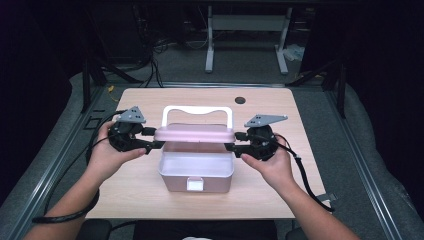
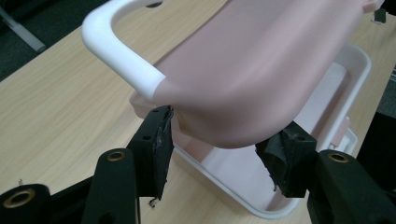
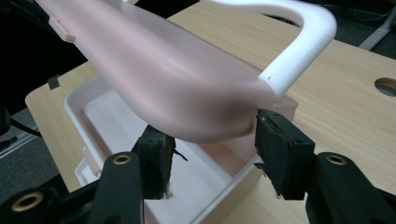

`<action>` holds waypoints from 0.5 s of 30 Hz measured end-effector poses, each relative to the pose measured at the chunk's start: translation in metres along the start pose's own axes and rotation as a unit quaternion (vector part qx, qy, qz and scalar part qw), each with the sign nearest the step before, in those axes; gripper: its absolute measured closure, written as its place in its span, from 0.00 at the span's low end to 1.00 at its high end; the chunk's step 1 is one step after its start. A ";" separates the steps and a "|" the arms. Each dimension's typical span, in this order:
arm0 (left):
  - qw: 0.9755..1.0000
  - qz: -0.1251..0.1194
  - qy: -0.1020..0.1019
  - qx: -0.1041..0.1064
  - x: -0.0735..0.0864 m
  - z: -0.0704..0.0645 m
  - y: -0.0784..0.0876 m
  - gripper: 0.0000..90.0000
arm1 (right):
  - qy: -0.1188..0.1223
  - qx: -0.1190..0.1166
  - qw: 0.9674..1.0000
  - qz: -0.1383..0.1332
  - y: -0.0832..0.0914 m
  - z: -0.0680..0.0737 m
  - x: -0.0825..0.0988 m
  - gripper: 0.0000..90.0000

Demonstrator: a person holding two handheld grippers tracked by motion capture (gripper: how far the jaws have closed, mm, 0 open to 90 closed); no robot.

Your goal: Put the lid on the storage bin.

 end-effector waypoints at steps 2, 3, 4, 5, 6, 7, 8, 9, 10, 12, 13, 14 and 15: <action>1.000 0.003 0.003 0.009 0.007 -0.005 -0.001 0.53 | -0.002 -0.004 1.000 0.002 -0.001 0.002 0.007 0.53; 1.000 0.001 0.005 0.011 0.010 -0.007 -0.002 0.53 | -0.002 -0.004 1.000 0.005 -0.001 0.002 0.011 0.52; 1.000 0.001 0.005 0.012 0.012 -0.008 -0.002 0.54 | -0.004 -0.004 1.000 0.005 -0.002 0.003 0.015 0.52; 1.000 0.001 0.004 0.013 0.014 -0.010 -0.002 0.54 | -0.005 -0.005 1.000 0.005 -0.002 0.003 0.018 0.52; 1.000 0.001 0.003 0.013 0.016 -0.012 -0.002 0.55 | -0.009 -0.008 1.000 0.005 -0.002 0.004 0.022 0.52; 1.000 0.001 0.003 0.013 0.016 -0.012 -0.002 0.55 | -0.009 -0.008 1.000 0.005 -0.002 0.004 0.022 0.52; 1.000 0.004 0.000 0.012 0.018 -0.013 -0.002 0.55 | -0.015 -0.014 1.000 0.002 -0.001 0.005 0.027 0.53; 1.000 0.007 -0.002 0.012 0.020 -0.015 -0.002 0.55 | -0.015 -0.014 1.000 0.002 -0.001 0.005 0.027 0.53; 1.000 0.008 -0.006 0.009 0.023 -0.019 -0.003 0.55 | -0.018 -0.019 1.000 0.004 0.001 0.006 0.032 0.53; 1.000 0.006 -0.006 0.007 0.025 -0.022 -0.004 0.55 | -0.010 -0.016 1.000 0.004 0.001 0.007 0.035 0.53; 1.000 0.007 -0.007 0.009 0.027 -0.024 -0.004 0.55 | -0.003 -0.010 1.000 0.005 0.001 0.008 0.037 0.53; 1.000 0.007 -0.007 0.007 0.028 -0.025 -0.005 0.55 | 0.004 -0.005 1.000 0.005 0.002 0.009 0.038 0.53; 1.000 0.007 -0.007 0.007 0.028 -0.025 -0.005 0.55 | 0.004 -0.005 1.000 0.005 0.002 0.009 0.038 0.53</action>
Point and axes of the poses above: each handheld gripper's, and its own axes: y roughly backward along the jaws, x roughly out of its underside, z roughly to its left, the point moved 9 cm from there along -y, roughly forward along the jaws, and after that the axes turned 9 degrees about -y, right-handed, at the moved point
